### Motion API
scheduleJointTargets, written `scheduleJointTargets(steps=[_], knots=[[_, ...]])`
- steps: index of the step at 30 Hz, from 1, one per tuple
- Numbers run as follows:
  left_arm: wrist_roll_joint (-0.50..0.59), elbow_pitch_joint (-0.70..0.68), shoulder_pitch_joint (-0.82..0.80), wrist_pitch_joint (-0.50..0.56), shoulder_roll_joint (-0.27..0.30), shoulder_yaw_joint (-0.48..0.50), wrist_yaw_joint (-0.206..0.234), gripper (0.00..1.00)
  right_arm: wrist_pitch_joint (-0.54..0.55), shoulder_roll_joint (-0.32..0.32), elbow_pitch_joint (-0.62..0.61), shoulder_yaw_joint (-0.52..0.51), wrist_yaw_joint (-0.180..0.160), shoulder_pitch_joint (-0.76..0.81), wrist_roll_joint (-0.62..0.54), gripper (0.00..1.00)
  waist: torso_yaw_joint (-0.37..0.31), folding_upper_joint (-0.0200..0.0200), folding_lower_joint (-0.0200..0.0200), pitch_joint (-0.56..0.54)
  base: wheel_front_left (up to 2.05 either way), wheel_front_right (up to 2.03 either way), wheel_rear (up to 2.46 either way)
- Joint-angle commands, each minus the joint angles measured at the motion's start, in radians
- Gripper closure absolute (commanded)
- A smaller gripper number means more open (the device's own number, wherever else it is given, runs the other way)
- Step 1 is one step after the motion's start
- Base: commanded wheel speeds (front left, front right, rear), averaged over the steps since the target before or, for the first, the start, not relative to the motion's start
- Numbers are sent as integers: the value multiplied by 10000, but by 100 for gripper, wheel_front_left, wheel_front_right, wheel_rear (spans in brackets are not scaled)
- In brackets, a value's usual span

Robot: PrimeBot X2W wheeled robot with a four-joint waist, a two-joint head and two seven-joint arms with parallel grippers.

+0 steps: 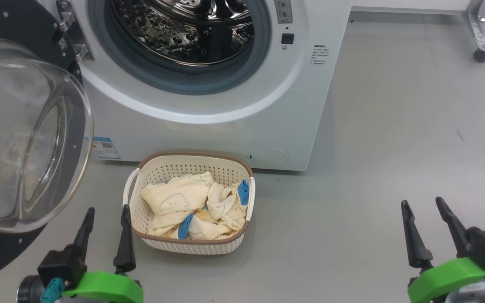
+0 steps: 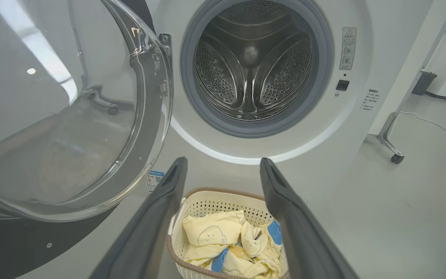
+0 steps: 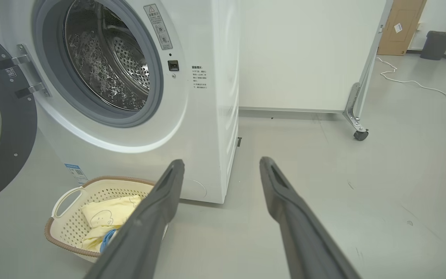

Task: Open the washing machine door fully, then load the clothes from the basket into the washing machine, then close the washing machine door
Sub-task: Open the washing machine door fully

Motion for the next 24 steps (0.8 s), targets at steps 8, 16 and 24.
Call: scheduleJointTargets(steps=[8, 16, 24], knots=[[195, 342, -765, -238, 25, 165, -8, 0, -136, -142, -246, 277, 2, -476, -29, 0, -425, 0, 0, 20, 0, 0, 0], [114, 768, -936, -406, -15, 66, -84, 0, -201, -140, -172, 280, 2, -486, -78, 0, -541, 0, 0, -55, 0, 0, 0], [65, 1059, -1035, -536, -100, -74, -144, 0, -238, -138, -83, 282, 2, -492, -55, 0, -497, 0, 0, -101, 0, 0, 0]])
